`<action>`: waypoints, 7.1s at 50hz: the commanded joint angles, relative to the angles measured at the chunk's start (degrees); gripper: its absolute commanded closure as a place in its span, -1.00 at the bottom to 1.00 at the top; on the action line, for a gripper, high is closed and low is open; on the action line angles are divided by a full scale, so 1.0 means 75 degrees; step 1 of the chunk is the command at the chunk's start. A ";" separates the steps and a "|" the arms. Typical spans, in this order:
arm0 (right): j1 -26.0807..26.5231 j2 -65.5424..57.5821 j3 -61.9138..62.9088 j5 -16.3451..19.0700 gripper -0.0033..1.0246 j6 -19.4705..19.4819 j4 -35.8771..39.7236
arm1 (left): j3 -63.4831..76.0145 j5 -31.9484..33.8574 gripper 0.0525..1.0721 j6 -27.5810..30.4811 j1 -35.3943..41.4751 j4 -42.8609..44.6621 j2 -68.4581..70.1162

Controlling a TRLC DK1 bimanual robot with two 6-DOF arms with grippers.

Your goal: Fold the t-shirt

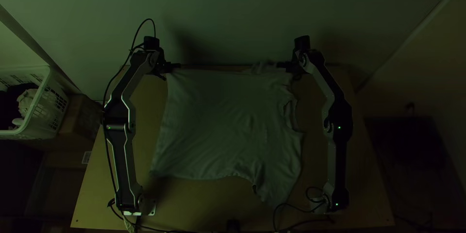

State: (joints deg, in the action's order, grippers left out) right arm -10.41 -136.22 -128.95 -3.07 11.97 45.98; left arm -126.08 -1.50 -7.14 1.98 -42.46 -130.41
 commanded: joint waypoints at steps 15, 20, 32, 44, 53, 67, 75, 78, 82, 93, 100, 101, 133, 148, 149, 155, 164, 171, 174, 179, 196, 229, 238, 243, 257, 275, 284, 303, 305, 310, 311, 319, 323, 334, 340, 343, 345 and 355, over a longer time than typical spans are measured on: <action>-0.0170 0.1183 0.1290 -0.0130 0.94 -0.0365 0.0397 | 0.0909 0.0211 0.95 -0.0033 -0.0240 -0.0198 0.1005; -0.0240 0.1464 0.1689 -0.0130 0.94 -0.0435 0.0397 | 0.1178 0.0211 0.95 -0.0021 -0.0311 -0.0175 0.1111; -0.0381 0.2214 0.2697 -0.0130 0.94 -0.0517 0.0315 | 0.2280 0.0235 0.95 0.0002 -0.0252 0.0223 0.1790; -0.0486 0.3116 0.3997 -0.0153 0.94 -0.0541 0.0116 | 0.3592 0.0235 0.95 -0.0045 -0.0123 0.0727 0.2634; -0.0568 0.3843 0.5075 -0.0165 0.94 -0.0564 -0.0060 | 0.4448 0.0235 0.95 -0.0045 -0.0076 0.0927 0.3208; -0.0732 0.4944 0.6622 -0.0247 0.94 -0.0529 -0.0341 | 0.6346 0.0223 0.95 -0.0068 0.0076 0.1993 0.4193; -0.0826 0.5296 0.7267 -0.0247 0.94 -0.0494 -0.0411 | 0.7096 0.0235 0.95 -0.0127 0.0146 0.2567 0.4532; -0.0814 0.5390 0.7501 -0.0247 0.94 -0.0459 -0.0540 | 0.7190 0.0223 0.95 -0.0115 0.0135 0.2567 0.4532; -0.0803 0.5401 0.7736 -0.0247 0.94 -0.0377 -0.0540 | 0.7307 0.0223 0.84 -0.0115 0.0111 0.2567 0.4544; -0.0791 0.5530 0.8204 -0.0247 -0.93 -0.0096 -0.0435 | 0.7436 0.0235 -0.59 -0.0056 0.0076 0.2345 0.4556; -0.0779 0.6034 0.8392 -0.0247 -0.93 -0.0060 -0.0400 | 0.7284 0.0539 -0.87 0.0108 0.0006 0.1782 0.4720; -0.0779 0.6140 0.8415 -0.0247 -0.93 -0.0060 -0.0400 | 0.7319 0.0610 -0.87 0.0119 0.0006 0.1782 0.4814; -0.1272 1.1050 1.0654 -0.0235 -0.92 0.1299 -0.0142 | 0.9217 0.1407 -0.89 0.0987 -0.0135 0.0223 0.8177; -0.2010 1.1636 1.1040 0.0152 -0.92 0.1627 0.1428 | 0.9885 0.1383 -0.90 0.0940 0.0018 -0.1745 0.9443; -0.2010 1.1647 1.1075 0.0257 -0.92 0.1674 0.1510 | 0.9944 0.1372 -0.90 0.0963 0.0041 -0.1898 0.9513; -0.2045 1.1730 1.1216 0.0843 -0.92 0.2096 0.1874 | 1.0448 0.1219 -0.90 0.1350 0.0146 -0.2741 0.9747; -0.2068 1.1812 1.1380 0.1265 -0.92 0.2225 0.2132 | 1.1057 0.0727 -0.89 0.1784 0.0182 -0.2952 1.0263; -0.2127 1.1718 1.1357 0.1558 -0.92 0.2225 0.2331 | 1.1256 0.0434 -0.89 0.2323 0.0193 -0.3222 1.0415; -0.2139 1.1636 1.1345 0.1663 -0.92 0.2225 0.2401 | 1.1291 0.0434 -0.89 0.2440 0.0182 -0.3304 1.0322; -0.2139 1.1483 1.1333 0.1769 -0.92 0.2225 0.2495 | 1.1350 0.0258 -0.89 0.2686 0.0217 -0.3433 1.0134; -0.2150 1.1202 1.1368 0.1851 -0.92 0.2190 0.2495 | 1.1373 0.0071 -0.88 0.2780 0.0381 -0.3585 0.8657; -0.2150 1.0628 1.1743 0.2038 -0.86 0.1967 0.2448 | 1.1362 -0.0234 0.08 0.2815 0.0943 -0.3222 0.7029; -0.2502 1.0382 1.2001 0.2085 -0.86 0.1990 0.2612 | 1.1327 -0.0011 0.95 0.2897 0.0967 -0.2894 0.7005; -0.2783 1.0206 1.2118 0.2085 -0.86 0.2049 0.2671 | 1.1221 0.0082 0.95 0.2838 0.0885 -0.2765 0.7017; -0.3428 0.9269 1.2224 0.2097 -0.76 0.2272 0.2694 | 1.1162 0.0094 0.95 0.2768 0.0768 -0.2741 0.7169; -0.3779 0.7980 1.2001 0.2097 -0.17 0.2330 0.2331 | 1.1139 0.0082 0.95 0.2909 0.0439 -0.2823 0.7368; -0.3979 0.7944 1.1837 0.1863 0.95 0.2365 0.1745 | 1.1127 0.0082 0.95 0.3014 0.0322 -0.2823 0.7404; -0.3334 0.9269 1.0923 0.1687 0.94 0.2412 0.2167 | 1.0436 0.0411 0.95 0.2979 -0.0100 -0.2800 0.7439; -0.3170 0.9315 1.0818 0.1675 0.94 0.2307 0.2284 | 1.0284 0.0528 0.95 0.2955 -0.0170 -0.2777 0.7439; -0.2772 0.9456 1.0689 0.1605 0.94 0.2084 0.2401 | 0.9944 0.0786 0.95 0.2932 -0.0334 -0.2695 0.7439; -0.2689 0.9480 1.0665 0.1593 0.94 0.2037 0.2401 | 0.9873 0.0821 0.95 0.2932 -0.0369 -0.2659 0.7439; -0.2080 0.9409 1.0396 0.1441 0.94 0.1686 0.2401 | 0.9194 0.0868 0.95 0.2920 -0.0627 -0.2566 0.7251; -0.1822 0.9233 1.0173 0.1406 0.94 0.1557 0.2366 | 0.8854 0.0868 0.95 0.2920 -0.0709 -0.2566 0.7075; -0.1178 0.8542 0.9411 0.1288 0.94 0.1182 0.2237 | 0.7905 0.0879 0.95 0.2850 -0.0803 -0.2566 0.6618; -0.0861 0.8120 0.8978 0.1288 0.94 0.0959 0.1968 | 0.7366 0.0879 0.95 0.2721 -0.0791 -0.2554 0.6325; -0.0709 0.7897 0.8767 0.1277 0.94 0.0865 0.1850 | 0.7108 0.0868 0.95 0.2674 -0.0756 -0.2554 0.6185; -0.0650 0.7698 0.8579 0.1277 0.94 0.0830 0.1792 | 0.6955 0.0868 0.95 0.2662 -0.0744 -0.2554 0.6091; -0.0311 0.6831 0.7865 0.1288 0.94 0.0561 0.1241 | 0.6170 0.0868 0.95 0.2545 -0.0709 -0.2460 0.5517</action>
State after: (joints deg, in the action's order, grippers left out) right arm -14.09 -81.71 -67.26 7.46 17.82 56.90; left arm -76.34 5.19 13.28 -3.42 -61.30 -86.70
